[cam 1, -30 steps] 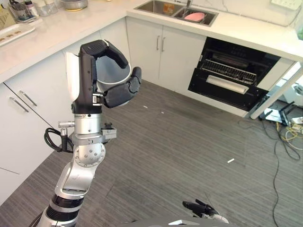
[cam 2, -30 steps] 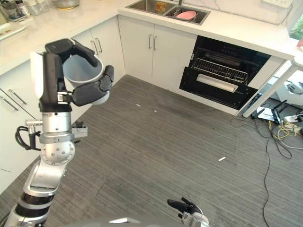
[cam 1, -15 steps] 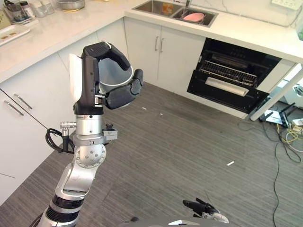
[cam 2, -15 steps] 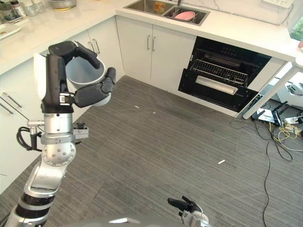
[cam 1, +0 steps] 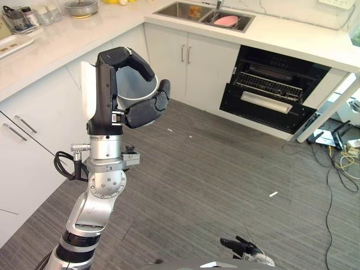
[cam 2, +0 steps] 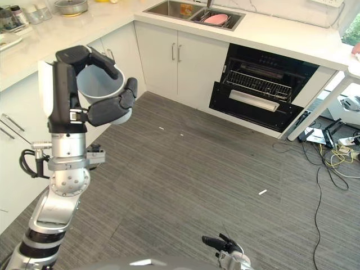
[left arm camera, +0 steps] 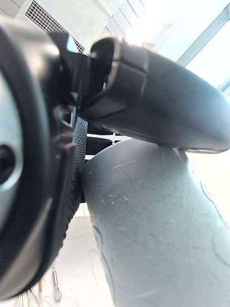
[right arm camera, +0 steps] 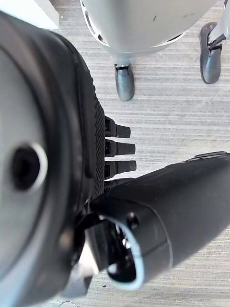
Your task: Place the dishes in the dishwasher.
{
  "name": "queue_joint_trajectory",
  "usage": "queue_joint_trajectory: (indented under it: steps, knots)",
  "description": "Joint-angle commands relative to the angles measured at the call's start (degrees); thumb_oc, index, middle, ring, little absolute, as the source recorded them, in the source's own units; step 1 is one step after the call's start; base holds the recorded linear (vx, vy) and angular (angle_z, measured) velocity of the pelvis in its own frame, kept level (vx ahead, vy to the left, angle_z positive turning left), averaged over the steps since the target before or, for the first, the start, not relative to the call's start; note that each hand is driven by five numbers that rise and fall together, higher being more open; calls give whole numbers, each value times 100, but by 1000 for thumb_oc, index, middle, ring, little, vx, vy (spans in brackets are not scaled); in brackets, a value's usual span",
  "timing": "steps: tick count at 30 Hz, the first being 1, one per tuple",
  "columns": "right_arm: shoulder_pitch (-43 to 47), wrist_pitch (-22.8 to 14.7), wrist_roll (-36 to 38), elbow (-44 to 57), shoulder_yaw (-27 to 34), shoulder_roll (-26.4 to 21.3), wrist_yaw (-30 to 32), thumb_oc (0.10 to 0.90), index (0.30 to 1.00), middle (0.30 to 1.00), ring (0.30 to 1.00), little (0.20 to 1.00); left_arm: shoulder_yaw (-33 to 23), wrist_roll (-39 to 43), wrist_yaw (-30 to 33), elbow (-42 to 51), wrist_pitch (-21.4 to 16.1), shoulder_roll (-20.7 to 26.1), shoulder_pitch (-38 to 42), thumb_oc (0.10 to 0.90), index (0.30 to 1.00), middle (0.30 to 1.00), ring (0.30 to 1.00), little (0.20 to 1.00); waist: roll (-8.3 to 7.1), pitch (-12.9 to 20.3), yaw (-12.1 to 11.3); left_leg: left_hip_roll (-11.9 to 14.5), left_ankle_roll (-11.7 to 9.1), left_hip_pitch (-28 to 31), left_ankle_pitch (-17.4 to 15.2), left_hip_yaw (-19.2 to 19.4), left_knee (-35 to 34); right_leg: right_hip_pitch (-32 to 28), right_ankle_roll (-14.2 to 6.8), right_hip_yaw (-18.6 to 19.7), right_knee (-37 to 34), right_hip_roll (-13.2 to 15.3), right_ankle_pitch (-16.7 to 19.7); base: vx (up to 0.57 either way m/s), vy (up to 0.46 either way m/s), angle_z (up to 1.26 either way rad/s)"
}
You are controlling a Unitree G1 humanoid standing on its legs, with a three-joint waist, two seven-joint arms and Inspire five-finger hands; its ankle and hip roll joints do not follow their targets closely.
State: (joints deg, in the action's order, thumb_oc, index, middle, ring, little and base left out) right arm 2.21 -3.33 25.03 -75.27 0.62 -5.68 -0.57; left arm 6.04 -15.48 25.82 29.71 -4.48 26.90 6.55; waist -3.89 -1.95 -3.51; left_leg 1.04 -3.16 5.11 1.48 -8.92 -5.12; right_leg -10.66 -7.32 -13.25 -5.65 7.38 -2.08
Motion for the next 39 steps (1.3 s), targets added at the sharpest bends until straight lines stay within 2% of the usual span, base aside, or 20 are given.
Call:
queue_joint_trajectory:
  steps: [1, 6, 14, 21, 30, 32, 33, 34, 35, 36, 37, 38, 39]
  knots:
    - [-390, -238, -1148, -231, -858, -488, -734, 800, 900, 900, 900, 900, -224, -158, 153, -240, -826, -14, 241, 400, 300, 300, 300, 300, 89, 72, 515, 22, 69, -356, -254, 1250, 12, 978, -127, 1434, 65, -279, 231, 21, -118, -18]
    - [-291, -203, -1313, -234, -1134, -441, -818, 800, 900, 900, 900, 900, -128, -95, 135, -269, -865, -117, 214, 400, 300, 300, 300, 300, 94, 76, 472, 83, -35, -223, -212, 1104, 12, 742, 54, 1204, 65, -332, 163, 38, -84, -9]
    - [-254, -208, -1432, -268, -1327, -411, -799, 800, 900, 900, 900, 900, -89, -69, 192, -310, -872, -155, 184, 400, 300, 300, 300, 300, 154, 83, 415, 135, -99, -205, -166, 996, 12, 649, 115, 990, 65, -352, 96, 15, -25, 4]
    - [-304, -221, -1430, -359, -1251, -426, -680, 800, 900, 900, 900, 900, -144, -109, 318, -265, -860, -188, 80, 400, 300, 300, 300, 300, 182, 89, 363, 93, -65, -229, -120, 894, 12, 617, 104, 834, 65, -285, 153, 0, 20, 16]
    - [-299, -239, -1562, -432, -1168, -411, -399, 800, 900, 900, 900, 900, -251, -162, 449, -182, -844, -106, -74, 400, 300, 300, 300, 300, 150, 71, 236, -149, 90, -228, -250, 634, 12, 504, 22, 659, 65, -39, 131, 33, 92, 11]
    - [-297, -252, -1474, -472, -997, -396, -274, 800, 900, 900, 900, 900, -279, -120, 410, -131, -833, -102, -163, 400, 300, 300, 300, 300, 144, 23, 203, -262, 213, -194, -294, 508, 12, 542, 2, 585, 453, 62, 90, 45, 139, 24]
    - [-297, -252, -1474, -472, -997, -396, -274, 800, 900, 900, 900, 900, -279, -120, 410, -131, -833, -102, -163, 400, 300, 300, 300, 300, 144, 23, 203, -262, 213, -194, -294, 508, 12, 542, 2, 585, 453, 62, 90, 69, 103, 14]
    - [-297, -258, -1405, -449, -908, -386, -257, 800, 900, 900, 900, 900, -301, -82, 403, -107, -823, -88, -181, 400, 300, 300, 300, 300, 170, -25, 204, -287, 270, -166, -298, 452, 12, 677, -16, 607, 882, 60, 29, 9, 60, 24]
    - [-295, -257, -1404, -447, -905, -386, -256, 800, 900, 900, 900, 900, -303, -78, 398, -100, -819, -88, -180, 400, 300, 300, 300, 300, 165, -25, 200, -294, 274, -174, -296, 454, 12, 731, -20, 617, 980, 74, -23, 79, 198, 35]
    - [-302, -262, -1315, -394, -772, -394, -233, 800, 900, 900, 900, 900, -359, -49, 375, -3, -807, -57, -272, 400, 300, 300, 300, 300, 229, -116, 244, -340, 379, -65, -334, 317, 12, 1113, -76, 680, 1958, 80, 92, 96, 224, 35]
    - [-297, -264, -1255, -336, -698, -409, -226, 800, 900, 900, 900, 900, -379, -35, 333, 19, -787, -10, -325, 400, 300, 300, 300, 300, 270, -215, 295, -361, 433, 9, -339, 250, 12, 1351, -109, 793, 2584, 77, 350, 138, 290, 31]
    - [-293, -270, -1243, -310, -679, -420, -231, 800, 900, 900, 900, 900, -377, -31, 321, 25, -780, 2, -333, 400, 300, 300, 300, 300, 343, -284, 352, -327, 453, 73, -333, 173, 12, 1538, -108, 861, 3011, -13, 439, 184, 256, 61]
    - [-297, -279, -1208, -263, -614, -441, -222, 800, 900, 900, 900, 900, -365, -16, 263, 6, -740, -23, -390, 400, 300, 300, 300, 300, 420, -389, 460, -298, 451, 221, -395, 26, 12, 1993, -91, 964, 3499, -293, 382, 219, 222, 69]
